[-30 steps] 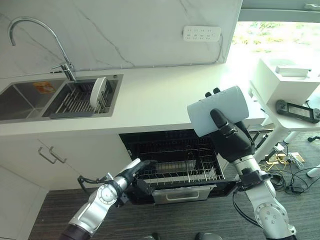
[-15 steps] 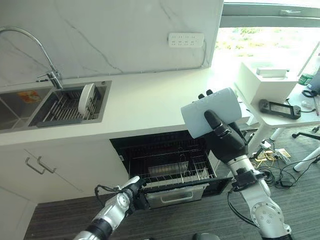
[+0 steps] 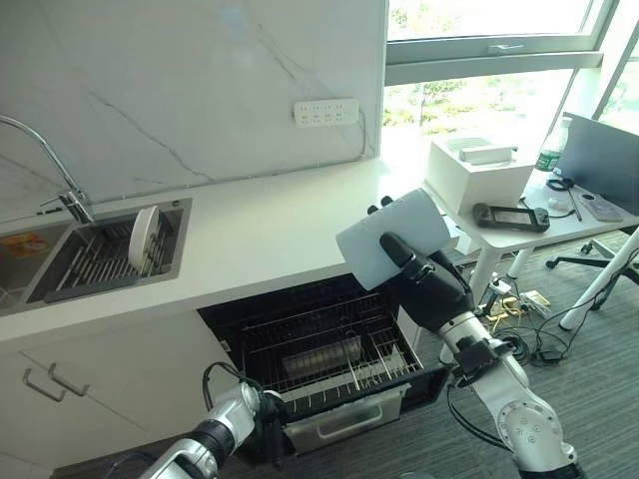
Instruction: Place the dishes in the dishwasher.
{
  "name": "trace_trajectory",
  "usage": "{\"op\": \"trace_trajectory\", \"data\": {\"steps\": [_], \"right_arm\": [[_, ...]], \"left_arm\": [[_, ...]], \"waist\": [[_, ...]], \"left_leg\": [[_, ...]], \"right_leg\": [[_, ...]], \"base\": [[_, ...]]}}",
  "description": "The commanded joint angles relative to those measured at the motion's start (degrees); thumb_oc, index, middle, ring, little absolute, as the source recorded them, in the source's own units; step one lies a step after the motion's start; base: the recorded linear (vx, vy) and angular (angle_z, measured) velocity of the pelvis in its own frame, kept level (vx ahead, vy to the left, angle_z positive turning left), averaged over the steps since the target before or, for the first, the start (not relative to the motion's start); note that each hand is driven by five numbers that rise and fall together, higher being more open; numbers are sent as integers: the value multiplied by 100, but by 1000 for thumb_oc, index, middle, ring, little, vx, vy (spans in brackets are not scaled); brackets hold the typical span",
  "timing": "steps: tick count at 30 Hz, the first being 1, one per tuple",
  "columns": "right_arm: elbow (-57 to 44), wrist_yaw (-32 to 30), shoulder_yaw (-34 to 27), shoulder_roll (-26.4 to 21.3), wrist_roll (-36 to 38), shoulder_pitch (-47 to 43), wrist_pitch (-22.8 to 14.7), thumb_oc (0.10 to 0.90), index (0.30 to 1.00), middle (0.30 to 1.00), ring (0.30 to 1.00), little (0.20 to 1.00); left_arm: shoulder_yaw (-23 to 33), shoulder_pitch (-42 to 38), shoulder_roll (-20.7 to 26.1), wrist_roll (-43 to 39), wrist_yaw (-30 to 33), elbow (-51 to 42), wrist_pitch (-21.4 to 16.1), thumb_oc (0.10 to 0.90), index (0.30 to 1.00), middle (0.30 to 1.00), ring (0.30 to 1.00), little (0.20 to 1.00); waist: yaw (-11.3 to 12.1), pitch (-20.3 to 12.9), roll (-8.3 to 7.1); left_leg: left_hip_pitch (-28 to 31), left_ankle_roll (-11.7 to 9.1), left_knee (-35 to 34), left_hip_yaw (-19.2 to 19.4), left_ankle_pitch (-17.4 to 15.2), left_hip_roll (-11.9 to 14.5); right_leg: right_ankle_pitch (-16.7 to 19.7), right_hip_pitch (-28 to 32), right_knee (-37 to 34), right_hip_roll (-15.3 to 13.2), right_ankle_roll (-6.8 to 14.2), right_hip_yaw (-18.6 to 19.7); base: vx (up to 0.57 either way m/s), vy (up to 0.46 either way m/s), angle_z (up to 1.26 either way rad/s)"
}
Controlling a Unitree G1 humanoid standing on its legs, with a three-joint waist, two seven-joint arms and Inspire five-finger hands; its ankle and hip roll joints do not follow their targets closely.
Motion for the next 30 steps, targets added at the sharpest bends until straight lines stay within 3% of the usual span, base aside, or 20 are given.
{"op": "trace_trajectory", "data": {"steps": [1, 5, 8, 9, 10, 12, 15, 16, 19, 21, 22, 23, 26, 29, 30], "right_arm": [[-657, 234, -303, 122, 191, -1073, -424, 400, 300, 300, 300, 300], [-602, 244, -314, 56, 202, -1131, -492, 400, 300, 300, 300, 300], [-544, 269, -300, -9, 229, -1144, -591, 400, 300, 300, 300, 300], [-538, 273, -300, -24, 234, -1140, -612, 400, 300, 300, 300, 300], [-523, 308, -294, -54, 219, -1097, -689, 400, 300, 300, 300, 300], [-526, 341, -310, -62, 206, -1038, -708, 400, 300, 300, 300, 300], [-558, 397, -422, -51, 157, -824, -746, 400, 300, 300, 300, 300], [-500, 446, -526, -29, 22, -624, -817, 400, 300, 300, 300, 300], [-420, 414, -768, -100, -49, -391, -920, 400, 300, 300, 300, 300], [-275, 328, -911, -119, -226, -300, -987, 400, 300, 300, 300, 300], [-103, 250, -981, -107, -425, -260, -1074, 400, 300, 300, 300, 300], [143, 223, -1110, -99, -731, -245, -1244, 400, 300, 300, 300, 300], [279, -35, -1189, -259, -1553, -336, -1347, 400, 300, 300, 300, 300], [327, -208, -1290, -356, -2110, -362, -1305, 400, 300, 300, 300, 300], [342, -379, -1370, -442, -2674, -358, -1143, 400, 300, 300, 300, 300]], "left_arm": [[-665, 339, 196, 290, -2472, -611, 69, 800, 900, 900, 900, 900], [-911, 294, 543, 287, -3200, -1342, 134, 800, 900, 900, 900, 900], [-965, 276, 810, 144, -3113, -1757, 195, 800, 900, 900, 900, 900], [-929, 271, 869, 23, -2924, -1834, 199, 800, 900, 900, 900, 900], [-744, 246, 962, -294, -2216, -1959, 189, 800, 900, 900, 900, 900], [-577, 250, 999, -505, -1732, -2019, 155, 800, 900, 900, 900, 900], [232, 306, 1120, -1312, -641, -2514, 181, 800, 900, 900, 900, 900], [1002, 390, 1296, -2082, 380, -3124, 12, 800, 900, 900, 900, 900], [2029, 571, 1611, -2997, 708, -3836, -156, 800, 900, 900, 900, 900], [2650, 783, 1600, -4233, 914, -4210, -357, 800, 900, 900, 900, 900], [2925, 873, 1501, -4889, 1046, -4322, -647, 800, 900, 900, 900, 900], [3260, 1037, 1265, -5736, 1495, -4425, -1213, 800, 900, 900, 900, 900], [3561, 1289, 889, -6476, 2045, -4621, -1890, 800, 900, 900, 900, 900], [3696, 1414, 675, -6565, 2332, -4728, -2167, 800, 900, 900, 900, 900], [3764, 1463, 593, -6651, 2441, -4771, -2264, 800, 900, 900, 900, 900]], "waist": [[41, 323, 121], [89, 317, 146], [133, 317, 144], [146, 315, 143], [194, 322, 133], [220, 328, 133], [321, 332, 108], [413, 335, 102], [549, 345, 64], [617, 337, 29], [655, 352, 9], [693, 348, -33], [749, 327, -98], [764, 328, -128], [768, 326, -152]], "left_leg": [[263, -106, -12, -144, -958, 99], [162, -111, -12, -184, -916, 83], [118, -118, -12, -222, -906, 69], [107, -122, -12, -232, -901, 66], [82, -128, -12, -253, -878, 61], [103, -133, -12, -266, -899, 60], [75, -142, -12, -300, -847, 59], [48, -148, -12, -344, -807, 47], [28, -151, -12, -421, -768, 32], [-5, -162, -12, -476, -715, 25], [35, -165, -12, -516, -741, 21], [36, -178, -12, -576, -753, 15], [-15, -192, -12, -641, -734, 13], [-26, -201, -12, -662, -744, 12], [-30, -204, -12, -674, -751, 8]], "right_leg": [[-838, 13, 102, -35, 386, -223], [-814, -52, 102, -55, 377, -262], [-820, -64, 102, -66, 375, -299], [-820, -68, 102, -67, 373, -307], [-818, -63, 102, -79, 369, -349], [-847, -28, 102, -90, 379, -372], [-827, -7, 102, -120, 368, -440], [-802, 11, 102, -153, 359, -504], [-784, 50, 102, -201, 352, -594], [-750, 50, 102, -227, 343, -653], [-779, 112, 102, -241, 347, -691], [-790, 129, 102, -249, 329, -721], [-786, 81, 102, -239, 270, -712], [-800, 68, 102, -232, 251, -702], [-808, 64, 102, -227, 245, -690]], "base": [[-59, 30, 3], [-51, 10, 6], [-38, 0, 0], [-51, -11, 5], [-43, -12, 6], [-19, -8, 14], [-17, -3, 10], [-20, 7, 13], [-14, -4, 27], [-2, -15, 27], [41, -20, 21], [45, -20, 25], [13, -10, 15], [9, 0, -5], [0, 0, 0]]}}
